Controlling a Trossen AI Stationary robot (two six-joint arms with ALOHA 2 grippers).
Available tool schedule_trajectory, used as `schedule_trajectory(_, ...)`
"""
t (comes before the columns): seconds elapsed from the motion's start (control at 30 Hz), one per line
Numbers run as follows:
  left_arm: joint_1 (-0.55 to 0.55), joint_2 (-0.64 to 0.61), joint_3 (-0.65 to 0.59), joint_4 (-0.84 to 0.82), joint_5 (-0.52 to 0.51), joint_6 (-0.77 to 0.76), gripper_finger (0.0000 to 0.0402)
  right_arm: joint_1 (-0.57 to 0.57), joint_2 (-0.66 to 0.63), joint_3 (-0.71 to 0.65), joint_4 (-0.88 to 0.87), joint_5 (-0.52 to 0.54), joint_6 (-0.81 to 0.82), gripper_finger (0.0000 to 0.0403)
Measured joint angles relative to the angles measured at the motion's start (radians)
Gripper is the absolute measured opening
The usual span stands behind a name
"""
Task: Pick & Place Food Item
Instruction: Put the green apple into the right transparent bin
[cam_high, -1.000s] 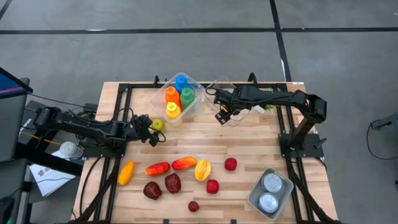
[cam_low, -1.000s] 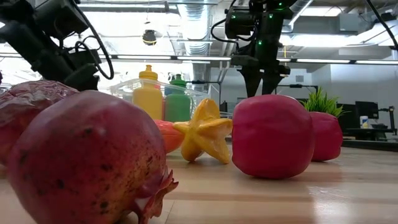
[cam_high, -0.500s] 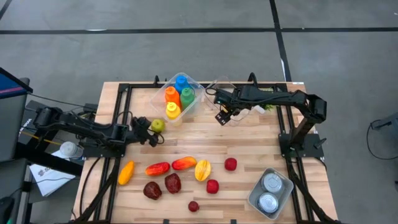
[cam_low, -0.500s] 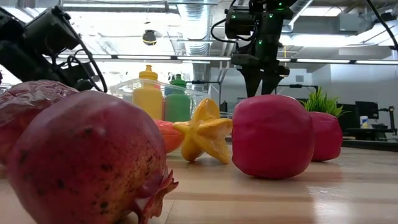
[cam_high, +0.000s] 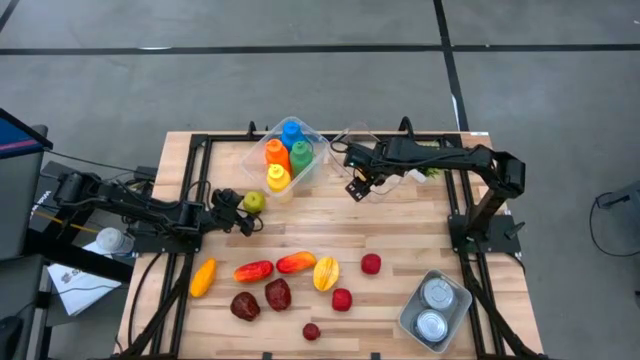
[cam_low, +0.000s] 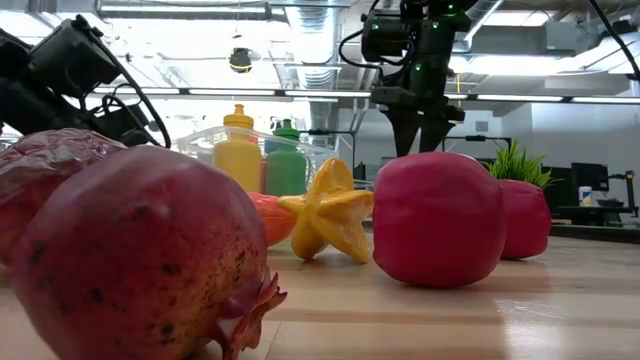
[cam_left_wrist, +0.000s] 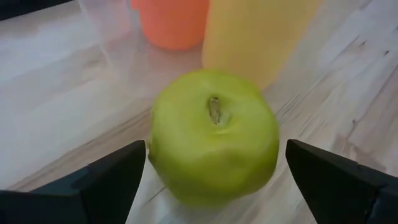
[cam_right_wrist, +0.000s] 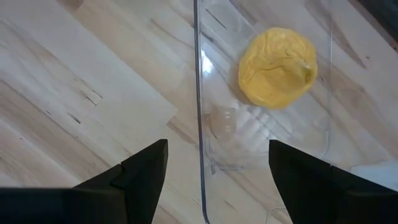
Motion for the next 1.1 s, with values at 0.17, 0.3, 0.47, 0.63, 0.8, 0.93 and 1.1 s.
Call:
schedule_trajectory(0.17,0.014,0.0,0.0,0.001,-0.004,-0.003,0.0345,0.0,0.0,0.0,0.027,-0.001,0.0,0.0271)
schedule_trajectory(0.3,0.06,0.0,0.0,0.001,0.011,-0.005,0.0311,0.0,0.0,0.0,0.032,-0.003,0.0,0.0271)
schedule_trajectory(0.47,0.087,-0.001,0.002,0.002,0.071,-0.032,0.027,0.0,0.0,0.0,0.032,-0.013,0.001,0.0271)
schedule_trajectory(0.63,0.085,-0.006,0.004,0.007,0.15,-0.125,0.0263,0.013,0.0,0.0,0.033,-0.026,0.001,0.0271)
schedule_trajectory(0.8,0.057,-0.006,0.005,0.044,0.261,-0.217,0.0269,0.041,0.0,0.0,0.037,-0.027,0.0,0.0271)
schedule_trajectory(0.93,0.022,-0.01,0.001,0.107,0.371,-0.282,0.0269,0.071,-0.004,0.0,0.071,-0.027,0.0,0.0271)
schedule_trajectory(1.1,-0.037,-0.008,-0.001,0.255,0.461,-0.307,0.0269,0.114,-0.039,0.001,0.157,-0.027,-0.009,0.0271)
